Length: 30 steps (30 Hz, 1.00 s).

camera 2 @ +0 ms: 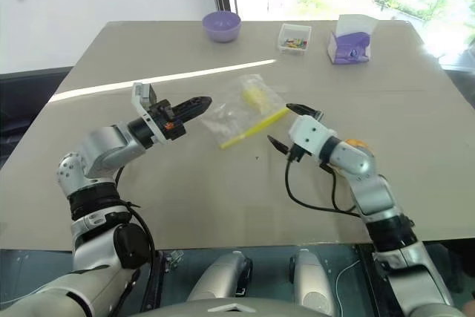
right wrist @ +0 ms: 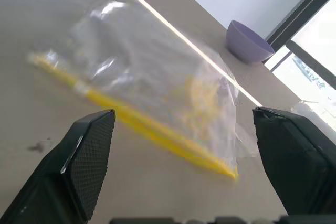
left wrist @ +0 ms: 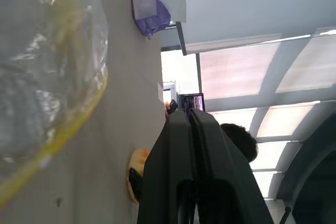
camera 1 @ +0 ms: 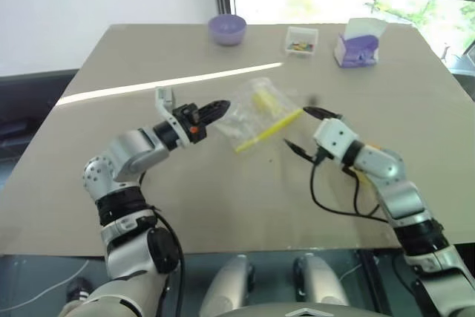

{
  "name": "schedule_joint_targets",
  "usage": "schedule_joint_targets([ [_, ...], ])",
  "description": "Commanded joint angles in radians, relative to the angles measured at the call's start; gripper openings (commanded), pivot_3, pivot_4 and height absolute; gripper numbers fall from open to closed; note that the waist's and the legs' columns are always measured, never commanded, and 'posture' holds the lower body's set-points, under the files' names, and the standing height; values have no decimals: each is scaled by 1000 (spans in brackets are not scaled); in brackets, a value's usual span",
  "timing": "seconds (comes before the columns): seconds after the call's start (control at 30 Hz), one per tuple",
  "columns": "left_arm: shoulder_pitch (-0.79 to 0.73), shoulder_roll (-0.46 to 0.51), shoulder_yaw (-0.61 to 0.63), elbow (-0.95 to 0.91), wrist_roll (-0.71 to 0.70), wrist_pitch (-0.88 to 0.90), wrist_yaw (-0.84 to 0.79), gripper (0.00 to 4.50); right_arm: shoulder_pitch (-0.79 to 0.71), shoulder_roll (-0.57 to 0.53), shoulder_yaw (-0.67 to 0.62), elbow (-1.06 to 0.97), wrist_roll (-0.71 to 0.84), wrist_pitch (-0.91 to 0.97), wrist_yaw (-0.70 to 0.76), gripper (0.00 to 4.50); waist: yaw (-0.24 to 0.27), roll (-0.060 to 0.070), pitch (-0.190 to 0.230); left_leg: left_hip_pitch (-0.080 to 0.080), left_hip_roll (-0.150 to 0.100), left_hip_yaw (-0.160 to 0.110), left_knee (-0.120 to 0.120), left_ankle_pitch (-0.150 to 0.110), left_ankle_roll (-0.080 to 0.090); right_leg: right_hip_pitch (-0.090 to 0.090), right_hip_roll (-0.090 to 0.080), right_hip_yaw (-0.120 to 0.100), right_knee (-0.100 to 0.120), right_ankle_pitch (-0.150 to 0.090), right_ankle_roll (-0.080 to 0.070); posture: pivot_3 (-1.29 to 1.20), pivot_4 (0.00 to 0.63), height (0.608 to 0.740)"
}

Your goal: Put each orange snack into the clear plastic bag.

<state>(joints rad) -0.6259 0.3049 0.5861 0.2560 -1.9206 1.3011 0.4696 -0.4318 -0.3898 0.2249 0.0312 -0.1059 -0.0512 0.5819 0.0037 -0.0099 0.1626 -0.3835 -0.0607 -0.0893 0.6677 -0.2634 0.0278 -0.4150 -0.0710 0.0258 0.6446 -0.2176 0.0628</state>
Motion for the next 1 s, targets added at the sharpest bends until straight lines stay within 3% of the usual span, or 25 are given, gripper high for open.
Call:
schedule_joint_targets([
  [0.03, 25, 32, -35, -65, -52, -71, 9, 123, -46, 21, 28, 70, -49, -74, -31, 4500, -2, 0, 0, 0, 0, 0, 0, 0, 0, 0, 0, 0, -1, 0, 0, 0, 150, 740],
  [0.1, 50, 54, -55, -81, -52, -98, 10, 123, -49, 28, 32, 75, -47, -84, -26, 4500, -3, 0, 0, 0, 0, 0, 0, 0, 0, 0, 0, 0, -1, 0, 0, 0, 150, 740],
  [0.2, 116, 146, -111, -152, 92, -91, -63, 123, -35, 22, 26, 52, -38, -87, -12, 4500, -15, 0, 0, 0, 0, 1, -1, 0, 0, 0, 1, 1, -1, 0, 0, 0, 150, 740],
  [0.27, 142, 178, -141, -172, 85, -96, -84, 123, -21, 16, 16, 29, -13, -76, 8, 4500, -17, 0, 0, 0, 0, 1, -2, 0, 0, -1, 1, 1, -1, 0, 0, 0, 150, 740],
  [0.37, 175, 206, -184, -189, 65, -117, -64, 913, 19, 0, -13, -65, 90, -10, 77, 4500, -13, 0, 0, 0, 0, 1, -1, 0, 0, 0, 1, 1, -1, 0, 0, 0, 150, 740],
  [0.5, 208, 235, -240, -220, 151, -146, -30, 2707, 91, -54, -47, -212, 196, 84, 157, 4500, -12, 0, 1, 0, 0, 0, -1, 0, 0, 0, 1, 1, -1, 0, 0, 0, 150, 740],
  [0.57, 216, 277, -294, -259, 267, -125, -73, 2707, 119, -79, -58, -251, 206, 97, 165, 4500, -13, 0, 1, 0, 0, 0, -1, 0, 0, 0, 1, 0, -1, 0, 0, 0, 150, 740],
  [0.77, 202, 269, -378, -288, 436, -140, -173, 2707, 174, -112, -89, -321, 224, 142, 145, 4500, -15, 0, 1, 0, 0, 1, -2, 0, 0, 0, 1, 1, -1, 0, 0, 0, 150, 740],
  [1.0, 152, 137, -402, -196, 525, -166, -163, 2707, 230, -144, -127, -416, 239, 179, 139, 4500, 4, 0, 1, 0, 0, 0, -2, 0, 0, 0, 0, 0, -2, 0, 0, 0, 150, 740],
])
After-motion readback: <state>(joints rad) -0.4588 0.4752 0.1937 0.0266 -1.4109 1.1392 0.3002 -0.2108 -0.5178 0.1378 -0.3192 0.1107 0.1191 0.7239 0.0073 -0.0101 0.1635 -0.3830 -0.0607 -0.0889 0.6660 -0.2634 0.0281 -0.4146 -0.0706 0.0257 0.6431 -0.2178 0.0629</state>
